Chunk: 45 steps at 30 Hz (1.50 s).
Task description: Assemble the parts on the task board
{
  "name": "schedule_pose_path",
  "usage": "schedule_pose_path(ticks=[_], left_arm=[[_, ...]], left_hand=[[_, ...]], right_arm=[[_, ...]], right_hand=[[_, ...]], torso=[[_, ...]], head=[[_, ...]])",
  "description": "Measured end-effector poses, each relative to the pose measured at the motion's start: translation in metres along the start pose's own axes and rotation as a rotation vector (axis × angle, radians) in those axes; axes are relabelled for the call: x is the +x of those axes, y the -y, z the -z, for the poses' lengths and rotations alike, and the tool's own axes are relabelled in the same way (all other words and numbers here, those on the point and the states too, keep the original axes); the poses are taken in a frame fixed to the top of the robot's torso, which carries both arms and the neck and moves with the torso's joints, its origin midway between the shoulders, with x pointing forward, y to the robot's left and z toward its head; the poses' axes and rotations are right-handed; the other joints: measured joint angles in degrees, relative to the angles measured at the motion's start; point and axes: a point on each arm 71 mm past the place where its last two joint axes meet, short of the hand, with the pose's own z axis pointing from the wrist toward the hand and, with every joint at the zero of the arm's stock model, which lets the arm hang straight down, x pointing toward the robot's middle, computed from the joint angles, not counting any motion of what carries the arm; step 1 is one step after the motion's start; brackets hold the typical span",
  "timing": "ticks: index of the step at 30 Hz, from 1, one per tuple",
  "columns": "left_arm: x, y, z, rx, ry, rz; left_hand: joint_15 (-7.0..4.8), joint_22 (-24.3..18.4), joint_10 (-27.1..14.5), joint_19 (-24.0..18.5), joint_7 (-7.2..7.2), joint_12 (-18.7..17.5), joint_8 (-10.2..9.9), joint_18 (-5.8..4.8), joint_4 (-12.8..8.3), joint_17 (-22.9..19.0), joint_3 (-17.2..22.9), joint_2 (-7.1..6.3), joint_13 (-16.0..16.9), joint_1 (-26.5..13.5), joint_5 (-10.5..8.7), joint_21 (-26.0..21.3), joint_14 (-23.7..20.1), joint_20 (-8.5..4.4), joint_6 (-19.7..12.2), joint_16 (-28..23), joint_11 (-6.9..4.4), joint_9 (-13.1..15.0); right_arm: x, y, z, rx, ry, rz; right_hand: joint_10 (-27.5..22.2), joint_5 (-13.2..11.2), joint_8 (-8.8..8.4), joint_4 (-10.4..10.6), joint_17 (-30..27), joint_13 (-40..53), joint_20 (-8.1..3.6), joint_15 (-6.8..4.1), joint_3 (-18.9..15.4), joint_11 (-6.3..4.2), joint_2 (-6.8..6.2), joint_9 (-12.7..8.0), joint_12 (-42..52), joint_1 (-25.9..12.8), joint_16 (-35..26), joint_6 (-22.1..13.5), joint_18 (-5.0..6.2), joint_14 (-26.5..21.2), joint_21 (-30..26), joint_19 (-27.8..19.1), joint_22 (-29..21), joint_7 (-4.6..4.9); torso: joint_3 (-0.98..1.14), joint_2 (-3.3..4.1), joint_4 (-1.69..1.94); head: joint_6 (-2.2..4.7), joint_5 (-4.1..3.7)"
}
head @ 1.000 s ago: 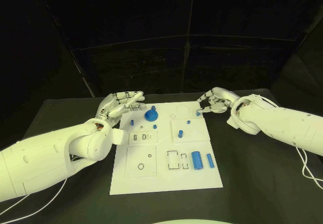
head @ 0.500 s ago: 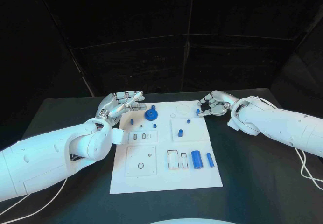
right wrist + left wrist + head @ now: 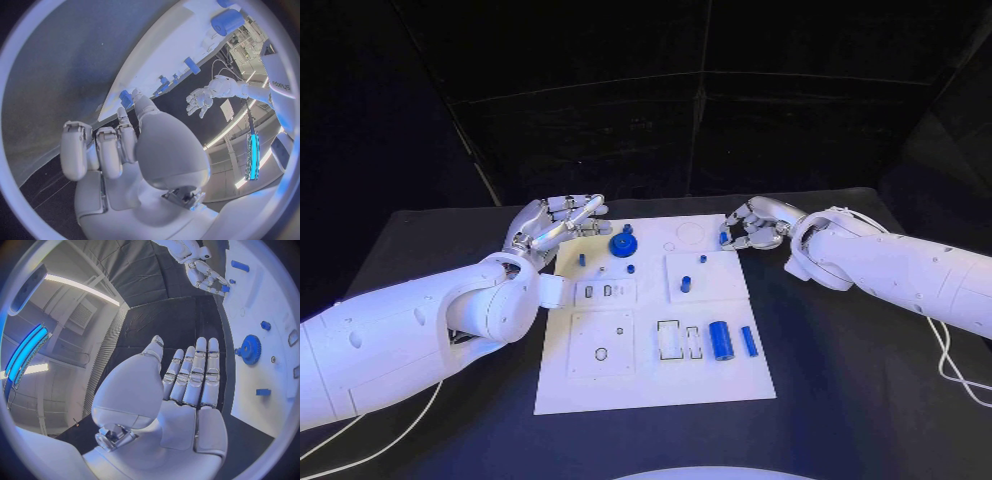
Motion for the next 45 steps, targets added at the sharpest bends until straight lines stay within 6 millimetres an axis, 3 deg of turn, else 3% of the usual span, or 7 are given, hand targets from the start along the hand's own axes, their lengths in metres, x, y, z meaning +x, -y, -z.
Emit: schedule_pose_path(ticks=[16, 25, 30, 37, 45], left_arm=[[0.0, 0.0, 0.0, -0.001, 0.001, 0.0], [-0.001, 0.0, 0.0, -0.002, 0.001, -0.001], [-0.001, -0.001, 0.0, -0.003, 0.001, 0.0], [-0.001, -0.001, 0.0, -0.004, 0.0, 0.0], [-0.002, 0.0, 0.001, -0.006, 0.0, 0.0]], left_hand=[[0.0, 0.0, 0.0, 0.0, 0.0, 0.0, 0.0, 0.0, 0.0, 0.0, 0.0, 0.0, 0.0, 0.0, 0.0, 0.0, 0.0, 0.0, 0.0, 0.0, 0.0, 0.0], [0.0, 0.0, 0.0, 0.0, 0.0, -0.1, 0.0, 0.0, 0.0, 0.0, 0.0, 0.02, 0.0, 0.0, 0.0, 0.0, 0.0, 0.0, 0.0, 0.0, 0.0, 0.0], [0.0, 0.0, 0.0, 0.0, 0.0, -0.2, 0.0, 0.0, 0.0, 0.0, 0.0, 0.23, 0.0, 0.2, 0.0, 0.0, 0.0, 0.0, 0.0, 0.0, 0.0, 0.0], [0.0, 0.0, 0.0, 0.0, 0.0, -0.2, 0.0, 0.0, 0.0, 0.0, 0.0, 0.23, 0.0, 0.2, 0.0, 0.0, 0.0, 0.0, 0.0, 0.0, 0.0, 0.0], [0.0, 0.0, 0.0, 0.0, 0.0, -0.2, 0.0, 0.0, 0.0, 0.0, 0.0, 0.23, 0.0, 0.2, 0.0, 0.0, 0.0, 0.0, 0.0, 0.0, 0.0, 0.0]], right_arm=[[0.003, 0.0, -0.001, 0.001, -0.005, 0.004], [0.003, -0.001, -0.002, 0.003, 0.005, 0.007], [0.003, -0.001, -0.003, 0.003, 0.02, 0.007], [0.002, -0.004, -0.004, -0.002, 0.048, 0.007], [-0.001, -0.012, 0.006, -0.015, 0.097, -0.017]], right_hand=[[0.5, -0.4, 0.38, -0.4, 0.0, 0.0, -0.22, -0.44, 0.8, -0.49, 1.18, 0.0, 0.7, 0.1, 0.0, 1.7, 0.0, 0.0, 0.2, 0.6, 0.0, -0.4], [1.2, -0.5, 1.57, -0.2, 0.0, 0.2, -0.62, -1.18, 2.7, -1.21, 3.17, 0.1, 1.2, 0.1, 0.0, 5.2, 0.0, -0.1, 0.2, 1.0, 0.0, -1.6], [1.1, -0.8, 2.02, -0.4, 0.0, 0.0, -0.92, -1.66, 3.6, -1.75, 3.46, 0.1, 1.6, 0.0, 0.0, 6.4, 0.0, -0.2, 0.5, 1.2, 0.0, -1.98], [1.0, -0.3, 2.6, -0.9, 0.0, 0.0, -1.65, -2.19, 5.1, -2.25, 3.78, 0.2, 1.9, 0.1, 0.0, 6.7, -0.01, -0.1, 0.5, 1.2, 0.0, -1.75], [1.0, 0.0, 2.59, -1.1, 0.0, 0.0, -1.66, -2.19, 5.8, -2.24, 3.85, 0.2, 1.9, 0.1, 0.0, 6.6, -0.01, -0.1, 0.7, 1.3, 0.0, -1.76]], torso=[[0.03, -0.04, 0.03], [0.03, -0.05, 0.03], [0.03, -0.05, 0.01], [0.03, -0.05, 0.01], [-0.04, -0.14, 0.01]], head=[[-0.32, 0.18], [-0.39, 0.06], [-0.54, 0.04], [-0.56, 0.04], [-0.46, 0.42]])
